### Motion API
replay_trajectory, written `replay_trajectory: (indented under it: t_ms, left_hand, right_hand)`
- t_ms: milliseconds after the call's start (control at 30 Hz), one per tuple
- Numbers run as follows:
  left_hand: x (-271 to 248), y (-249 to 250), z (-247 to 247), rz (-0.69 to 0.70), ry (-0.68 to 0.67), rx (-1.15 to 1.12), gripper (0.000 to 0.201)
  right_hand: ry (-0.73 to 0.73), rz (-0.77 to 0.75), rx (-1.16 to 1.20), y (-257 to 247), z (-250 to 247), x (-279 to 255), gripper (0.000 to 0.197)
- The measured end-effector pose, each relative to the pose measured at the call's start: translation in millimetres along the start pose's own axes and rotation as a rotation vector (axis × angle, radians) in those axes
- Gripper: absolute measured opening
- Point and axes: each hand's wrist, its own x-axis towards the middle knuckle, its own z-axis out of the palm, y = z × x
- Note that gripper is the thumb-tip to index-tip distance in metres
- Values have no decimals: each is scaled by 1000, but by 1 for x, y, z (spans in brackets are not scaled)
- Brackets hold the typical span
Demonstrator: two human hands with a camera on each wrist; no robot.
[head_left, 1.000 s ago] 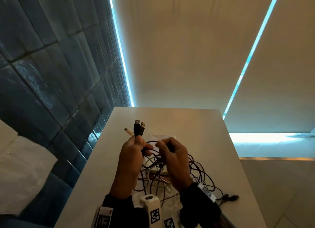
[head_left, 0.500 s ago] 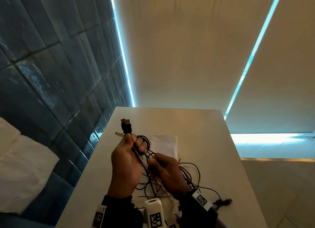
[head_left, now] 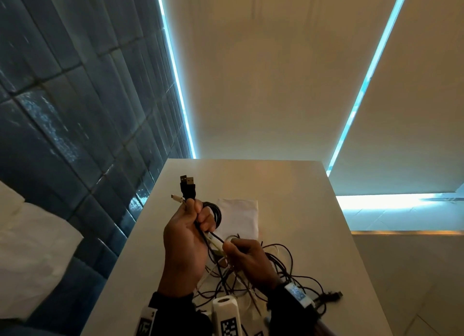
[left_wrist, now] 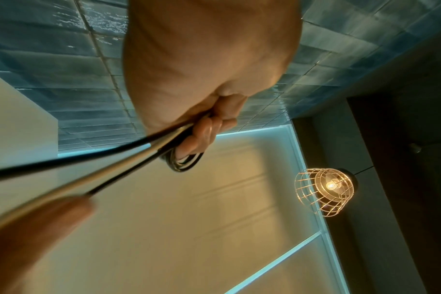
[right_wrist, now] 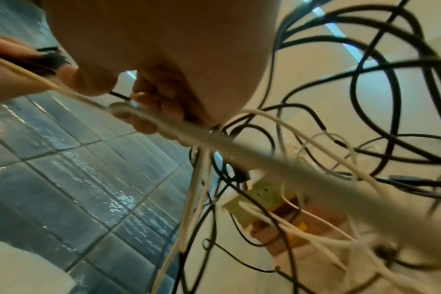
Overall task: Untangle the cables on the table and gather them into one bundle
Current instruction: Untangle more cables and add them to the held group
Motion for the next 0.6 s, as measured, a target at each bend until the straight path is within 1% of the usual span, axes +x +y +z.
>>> replay_trajectory:
  t_ms: [67,133,233,333,433,533,600]
  left_hand:
    - [3,11,-3,45,-14,-28,32]
    - [6,21,-6,73,-35,-18,33]
    - [6,21,-5,48,-50,-17,33]
    - [5,19,-5,34,-75,-33,32]
    - [6,23,-9,47,-106,-58,31]
    - [5,21,-12,42,-95,-27,34]
    - [6,19,-13,39,-74,63,34]
  right_hand:
    - [28,29,-39,14,-7,-5,38]
    - [63,22,-69,28,-14,-13,36]
    - [95,35,-110,43,-18,-16,49]
    - [85,72,-124,34,-16,-13,42]
    - [62,98,-125,32,-15,-12,39]
    - [102,124,-204,46,-15,-8,40]
    - [147,153,-216,47,-16,-2,39]
